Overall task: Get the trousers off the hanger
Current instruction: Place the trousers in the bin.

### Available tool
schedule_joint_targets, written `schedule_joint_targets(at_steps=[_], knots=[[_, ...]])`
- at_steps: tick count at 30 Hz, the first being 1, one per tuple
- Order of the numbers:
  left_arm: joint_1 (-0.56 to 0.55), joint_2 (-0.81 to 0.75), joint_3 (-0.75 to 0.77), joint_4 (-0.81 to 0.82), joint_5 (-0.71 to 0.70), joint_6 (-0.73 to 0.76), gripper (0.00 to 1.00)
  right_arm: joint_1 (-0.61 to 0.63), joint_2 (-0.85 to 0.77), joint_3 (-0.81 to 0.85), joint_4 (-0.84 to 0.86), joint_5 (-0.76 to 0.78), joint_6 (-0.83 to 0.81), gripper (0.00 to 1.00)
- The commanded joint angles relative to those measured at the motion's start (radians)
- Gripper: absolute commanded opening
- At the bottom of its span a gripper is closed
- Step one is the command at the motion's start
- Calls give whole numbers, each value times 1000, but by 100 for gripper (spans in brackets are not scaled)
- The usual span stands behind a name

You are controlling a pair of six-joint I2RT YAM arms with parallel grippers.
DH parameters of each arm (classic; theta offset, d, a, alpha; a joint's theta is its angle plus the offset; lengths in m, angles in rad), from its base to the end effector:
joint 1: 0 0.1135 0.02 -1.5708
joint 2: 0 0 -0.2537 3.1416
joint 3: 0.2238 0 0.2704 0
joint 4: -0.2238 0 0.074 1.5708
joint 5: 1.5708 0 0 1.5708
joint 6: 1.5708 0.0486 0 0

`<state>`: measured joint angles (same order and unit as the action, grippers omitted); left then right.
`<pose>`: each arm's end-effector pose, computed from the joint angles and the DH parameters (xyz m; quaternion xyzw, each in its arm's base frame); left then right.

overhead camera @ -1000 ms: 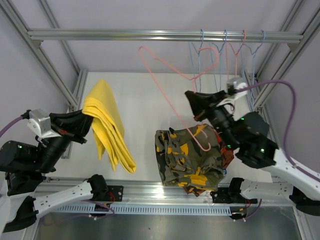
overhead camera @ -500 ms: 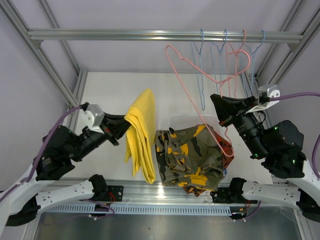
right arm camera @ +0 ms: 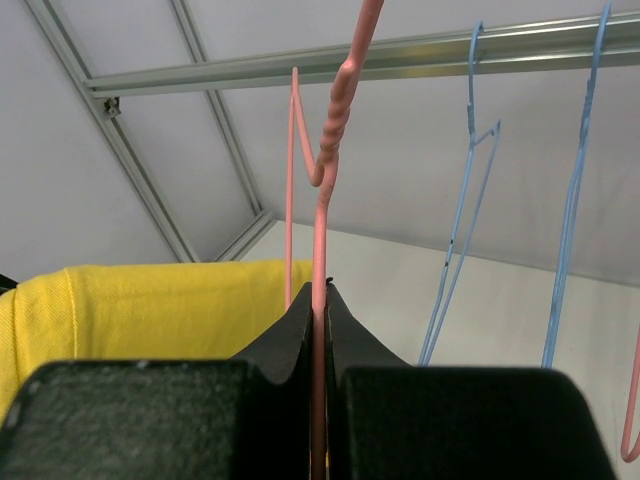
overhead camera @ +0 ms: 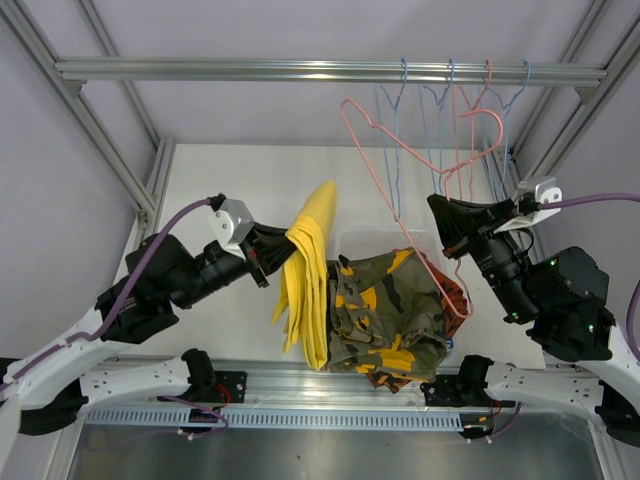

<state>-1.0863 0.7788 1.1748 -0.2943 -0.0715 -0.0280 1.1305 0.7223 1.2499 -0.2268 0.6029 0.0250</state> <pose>0.0875 -0.1589 0.4612 0.3152 0.5916 -0.3718 0.6422 0.0830 0.1114 0.4996 -0.0940 0.6076 0.2723 0.7402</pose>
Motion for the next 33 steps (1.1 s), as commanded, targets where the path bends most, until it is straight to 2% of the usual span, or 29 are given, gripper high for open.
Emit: schedule_joint_targets(at_steps=[1, 15, 33], knots=[[-29, -4, 124, 222, 15, 22, 1, 3, -8, 0, 20, 15, -22, 0], [-87, 19, 186, 219, -5, 79, 0, 3, -20, -26, 40, 24, -20, 0], [-172, 167, 227, 241, -24, 105, 0, 3, -52, -60, 49, 32, -19, 0]])
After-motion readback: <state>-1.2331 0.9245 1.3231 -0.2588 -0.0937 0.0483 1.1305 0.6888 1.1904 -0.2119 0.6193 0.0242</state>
